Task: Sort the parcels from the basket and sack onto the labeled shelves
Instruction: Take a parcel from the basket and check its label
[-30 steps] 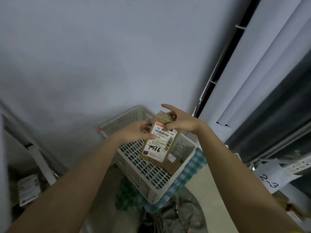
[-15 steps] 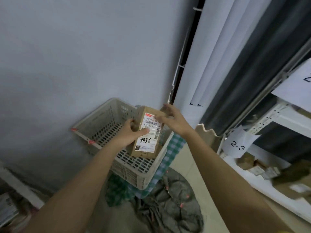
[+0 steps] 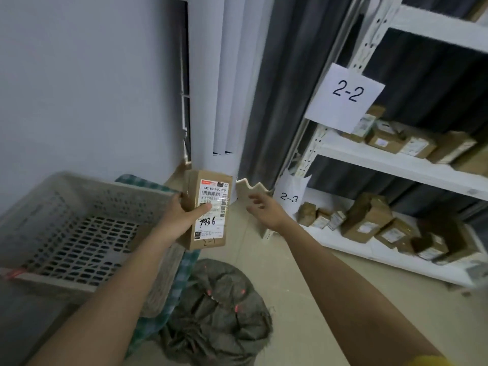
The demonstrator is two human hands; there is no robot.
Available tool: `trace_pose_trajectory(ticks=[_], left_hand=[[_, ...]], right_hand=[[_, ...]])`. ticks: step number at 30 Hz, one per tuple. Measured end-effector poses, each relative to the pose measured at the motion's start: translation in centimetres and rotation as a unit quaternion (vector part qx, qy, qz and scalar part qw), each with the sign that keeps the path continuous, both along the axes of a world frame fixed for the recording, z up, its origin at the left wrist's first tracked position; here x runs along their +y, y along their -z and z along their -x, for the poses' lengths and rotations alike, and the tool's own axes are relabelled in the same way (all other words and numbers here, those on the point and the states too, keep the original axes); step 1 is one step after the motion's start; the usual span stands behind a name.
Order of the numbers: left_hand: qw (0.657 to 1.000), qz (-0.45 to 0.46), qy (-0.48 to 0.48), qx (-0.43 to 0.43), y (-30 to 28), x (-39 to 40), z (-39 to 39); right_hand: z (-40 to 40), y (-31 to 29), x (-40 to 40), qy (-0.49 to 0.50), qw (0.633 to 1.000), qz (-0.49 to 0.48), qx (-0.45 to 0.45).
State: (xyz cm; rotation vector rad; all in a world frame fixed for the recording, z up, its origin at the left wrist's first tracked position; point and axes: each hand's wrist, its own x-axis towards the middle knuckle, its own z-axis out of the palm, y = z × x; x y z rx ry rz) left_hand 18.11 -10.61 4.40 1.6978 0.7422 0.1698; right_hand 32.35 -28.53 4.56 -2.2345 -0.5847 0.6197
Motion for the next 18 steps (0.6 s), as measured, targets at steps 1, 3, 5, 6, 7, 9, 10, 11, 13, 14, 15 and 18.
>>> trace_pose_trajectory(ticks=[1, 3, 5, 6, 7, 9, 10, 11, 13, 14, 15, 18], left_hand=[[1.0, -0.004, 0.009, 0.001, -0.1, -1.7, -1.4], [0.999, -0.023, 0.022, -0.001, -0.2, -5.3, -4.0], [0.999, -0.032, 0.036, 0.003, -0.4, -9.3, -6.6], [0.999, -0.029, 0.04, 0.005, -0.4, -11.4, -7.9], [0.999, -0.027, 0.04, 0.008, -0.4, -13.5, -9.1], [0.999, -0.031, 0.038, 0.01, -0.3, -17.5, -11.5], [0.999, -0.036, 0.04, 0.01, -0.4, -19.6, -12.8], [0.998, -0.041, 0.041, 0.01, -0.6, -21.8, -14.2], [0.997, -0.057, 0.051, 0.003, -1.6, -26.0, -16.9], [0.996, -0.063, 0.058, -0.005, -2.5, -28.0, -18.2], [0.996, -0.065, 0.066, -0.012, -3.6, -29.8, -19.6], [0.991, -0.09, 0.086, -0.053, -7.7, -34.1, -24.1]], right_hand=[[-1.1, -0.2, -2.1, 0.008, 1.0, 0.007, -0.006], [-3.2, -0.5, -6.4, 0.029, 0.999, 0.013, -0.012], [-5.2, -0.9, -10.4, 0.036, 0.999, 0.01, -0.023], [-6.1, -1.0, -12.5, 0.036, 0.999, 0.006, -0.027], [-6.9, -1.0, -14.4, 0.033, 0.999, 0.006, -0.027], [-8.5, -0.9, -18.4, 0.015, 0.999, 0.013, -0.027], [-9.3, -0.8, -20.5, 0.007, 0.999, 0.017, -0.028], [-10.3, -0.7, -22.6, 0.006, 0.999, 0.021, -0.029], [-12.3, -1.3, -26.8, 0.019, 0.999, 0.025, -0.035], [-13.4, -2.0, -28.9, 0.029, 0.998, 0.025, -0.041], [-14.5, -3.0, -30.9, 0.041, 0.998, 0.024, -0.048], [-18.0, -7.2, -36.0, 0.066, 0.993, 0.013, -0.102]])
